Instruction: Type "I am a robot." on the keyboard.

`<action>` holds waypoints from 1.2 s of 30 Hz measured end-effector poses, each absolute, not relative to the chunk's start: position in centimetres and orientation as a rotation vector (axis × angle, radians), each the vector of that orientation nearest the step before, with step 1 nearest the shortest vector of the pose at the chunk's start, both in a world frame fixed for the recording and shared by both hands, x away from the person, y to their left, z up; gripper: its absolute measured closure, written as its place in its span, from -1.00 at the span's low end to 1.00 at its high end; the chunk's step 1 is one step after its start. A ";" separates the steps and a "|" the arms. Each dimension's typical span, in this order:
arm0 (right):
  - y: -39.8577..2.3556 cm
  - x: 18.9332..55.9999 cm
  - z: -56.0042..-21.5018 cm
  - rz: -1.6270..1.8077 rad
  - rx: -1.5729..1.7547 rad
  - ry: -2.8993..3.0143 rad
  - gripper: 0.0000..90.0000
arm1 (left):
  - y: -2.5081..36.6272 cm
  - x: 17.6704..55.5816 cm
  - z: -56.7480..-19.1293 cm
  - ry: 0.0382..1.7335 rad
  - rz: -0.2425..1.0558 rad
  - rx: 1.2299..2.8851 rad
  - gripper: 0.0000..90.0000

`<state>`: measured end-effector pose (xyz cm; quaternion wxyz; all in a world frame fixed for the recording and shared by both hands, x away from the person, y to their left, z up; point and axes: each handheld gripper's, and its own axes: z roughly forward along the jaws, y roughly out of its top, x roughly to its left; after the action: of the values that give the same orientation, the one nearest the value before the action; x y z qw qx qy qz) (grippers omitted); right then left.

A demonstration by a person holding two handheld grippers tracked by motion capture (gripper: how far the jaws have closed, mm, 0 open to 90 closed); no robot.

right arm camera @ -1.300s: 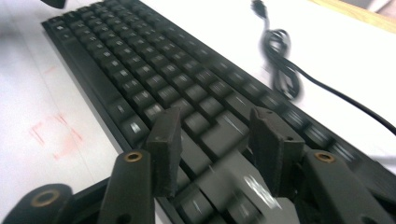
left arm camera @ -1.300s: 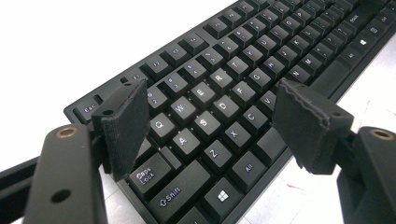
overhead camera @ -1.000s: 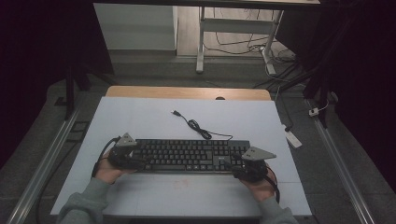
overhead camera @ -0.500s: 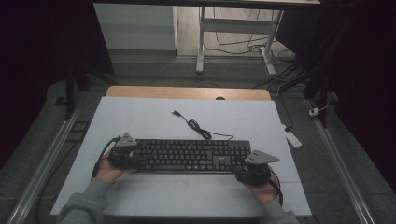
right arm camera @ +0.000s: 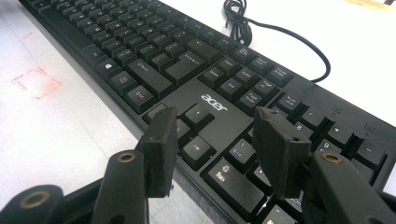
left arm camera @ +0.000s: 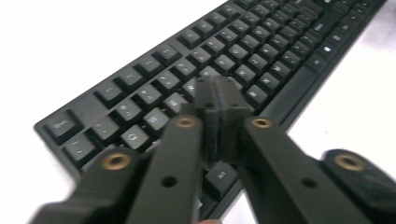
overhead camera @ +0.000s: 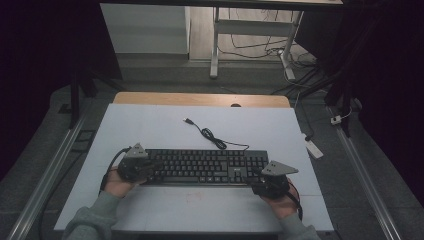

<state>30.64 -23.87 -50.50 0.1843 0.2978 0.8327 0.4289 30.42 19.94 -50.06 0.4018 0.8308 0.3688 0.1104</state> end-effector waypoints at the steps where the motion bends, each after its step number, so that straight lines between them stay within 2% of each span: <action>1: -23.9 30.7 -50.5 1.210 0.836 2.350 0.12 | 19.7 30.4 -50.1 0.923 0.277 2.111 0.98; 17: -23.8 30.8 -50.8 1.203 0.839 2.362 0.13 | 16.4 30.1 -51.3 0.836 0.263 2.221 0.98; 36: -23.8 30.9 -50.9 1.191 0.844 2.368 0.13 | 15.0 30.0 -51.9 0.794 0.254 2.277 0.98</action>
<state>30.90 -23.82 -50.95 0.1791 0.2987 0.8375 0.4211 30.00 14.96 -51.90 0.3510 0.8793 0.3066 0.0981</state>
